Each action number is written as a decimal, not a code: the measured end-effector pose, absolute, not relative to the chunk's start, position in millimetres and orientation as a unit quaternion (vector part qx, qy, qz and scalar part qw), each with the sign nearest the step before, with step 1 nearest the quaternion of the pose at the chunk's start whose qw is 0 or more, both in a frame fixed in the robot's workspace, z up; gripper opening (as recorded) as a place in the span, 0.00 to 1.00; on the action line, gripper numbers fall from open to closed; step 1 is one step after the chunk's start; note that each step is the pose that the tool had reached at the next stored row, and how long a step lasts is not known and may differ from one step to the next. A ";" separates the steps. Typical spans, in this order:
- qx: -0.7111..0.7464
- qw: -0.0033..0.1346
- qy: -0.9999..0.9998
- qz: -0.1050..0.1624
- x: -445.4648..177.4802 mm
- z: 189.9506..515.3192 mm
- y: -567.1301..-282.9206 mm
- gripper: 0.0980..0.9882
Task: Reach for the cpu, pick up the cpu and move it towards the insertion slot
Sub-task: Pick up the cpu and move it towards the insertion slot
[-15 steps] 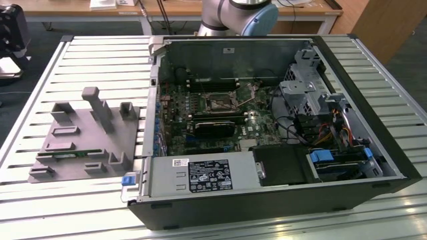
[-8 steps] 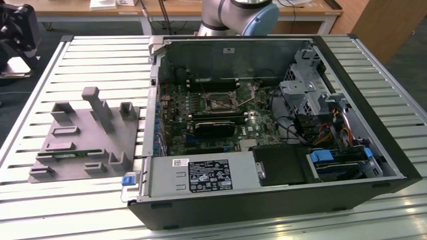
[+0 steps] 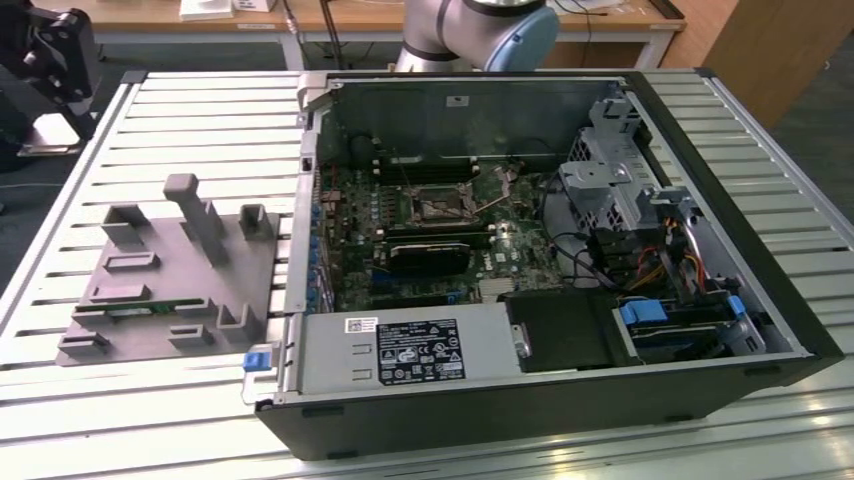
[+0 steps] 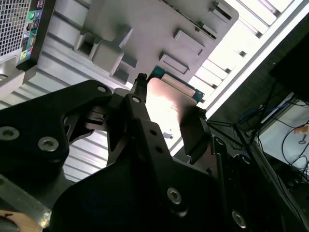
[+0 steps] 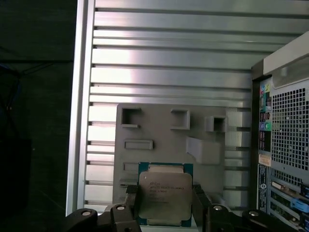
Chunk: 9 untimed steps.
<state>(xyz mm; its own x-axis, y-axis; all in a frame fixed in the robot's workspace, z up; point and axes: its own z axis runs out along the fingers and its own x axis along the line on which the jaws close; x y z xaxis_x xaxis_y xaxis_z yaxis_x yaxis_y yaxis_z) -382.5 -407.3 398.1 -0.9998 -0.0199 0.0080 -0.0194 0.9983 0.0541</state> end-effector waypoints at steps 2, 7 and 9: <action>0.010 0.004 -1.000 -0.027 -378.5 398.1 -407.3 0.48; 0.010 0.004 -1.000 -0.027 -366.8 398.1 -407.3 0.48; 0.010 0.004 -1.000 -0.027 -361.9 398.1 -407.3 0.48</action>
<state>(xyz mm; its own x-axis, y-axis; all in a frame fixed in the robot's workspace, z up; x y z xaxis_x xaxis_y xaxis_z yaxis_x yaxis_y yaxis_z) -361.9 -407.3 398.1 -0.9998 -0.0200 0.0080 -0.0195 0.9983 0.0541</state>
